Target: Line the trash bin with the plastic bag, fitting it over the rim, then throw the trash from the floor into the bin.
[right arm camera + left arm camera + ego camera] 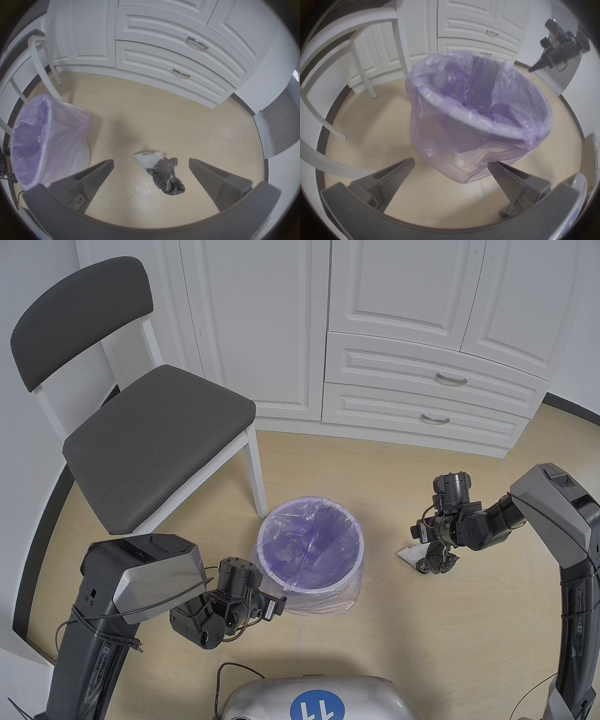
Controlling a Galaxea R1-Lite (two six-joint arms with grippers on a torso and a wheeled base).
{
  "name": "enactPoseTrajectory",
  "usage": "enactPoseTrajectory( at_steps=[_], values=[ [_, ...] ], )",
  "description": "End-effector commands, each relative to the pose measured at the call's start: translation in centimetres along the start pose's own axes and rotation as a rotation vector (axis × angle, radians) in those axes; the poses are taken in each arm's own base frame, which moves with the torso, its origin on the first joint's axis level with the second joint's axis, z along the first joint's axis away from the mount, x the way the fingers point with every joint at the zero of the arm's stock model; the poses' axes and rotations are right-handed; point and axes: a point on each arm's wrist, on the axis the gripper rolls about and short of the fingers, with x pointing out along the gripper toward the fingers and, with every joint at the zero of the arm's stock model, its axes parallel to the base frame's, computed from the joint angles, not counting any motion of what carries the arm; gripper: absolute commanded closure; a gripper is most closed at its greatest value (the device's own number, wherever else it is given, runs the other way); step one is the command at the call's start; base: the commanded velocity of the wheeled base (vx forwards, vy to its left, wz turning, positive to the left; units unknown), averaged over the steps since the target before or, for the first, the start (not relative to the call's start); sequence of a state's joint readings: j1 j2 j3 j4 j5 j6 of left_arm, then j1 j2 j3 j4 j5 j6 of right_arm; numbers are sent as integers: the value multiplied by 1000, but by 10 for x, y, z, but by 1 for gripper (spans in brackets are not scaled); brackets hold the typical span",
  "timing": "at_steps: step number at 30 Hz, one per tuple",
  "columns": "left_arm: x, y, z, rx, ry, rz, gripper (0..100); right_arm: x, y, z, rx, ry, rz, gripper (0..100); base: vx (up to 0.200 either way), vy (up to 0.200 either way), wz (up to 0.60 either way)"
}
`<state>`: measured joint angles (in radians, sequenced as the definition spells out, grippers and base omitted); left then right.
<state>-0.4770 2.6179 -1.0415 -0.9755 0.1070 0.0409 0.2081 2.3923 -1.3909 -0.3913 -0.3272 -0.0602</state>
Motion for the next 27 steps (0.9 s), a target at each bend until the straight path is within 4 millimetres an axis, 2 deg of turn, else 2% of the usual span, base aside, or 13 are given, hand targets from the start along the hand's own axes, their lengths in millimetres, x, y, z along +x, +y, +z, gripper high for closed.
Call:
enactPoseTrajectory(
  at_steps=[1,5,11,19,25,27],
  values=[
    [11,0,20,41,3,36,0,-7,-8,2,-18,-7,-8,0,0,0,0],
    [19,6,30,57,25,90,0,-9,-8,-4,-45,12,-7,0,0,0,0],
    [16,9,26,52,48,95,0,-16,-10,-7,-76,24,6,0,0,0,0],
    [-15,2,13,50,23,80,0,-36,-19,0,-71,-42,40,0,0,0,0],
    [-45,0,2,60,38,67,0,-46,-34,4,-90,-93,9,0,0,0,0],
    [-57,-2,1,66,32,62,0,-55,-42,8,-84,-128,-6,0,0,0,0]
  ],
)
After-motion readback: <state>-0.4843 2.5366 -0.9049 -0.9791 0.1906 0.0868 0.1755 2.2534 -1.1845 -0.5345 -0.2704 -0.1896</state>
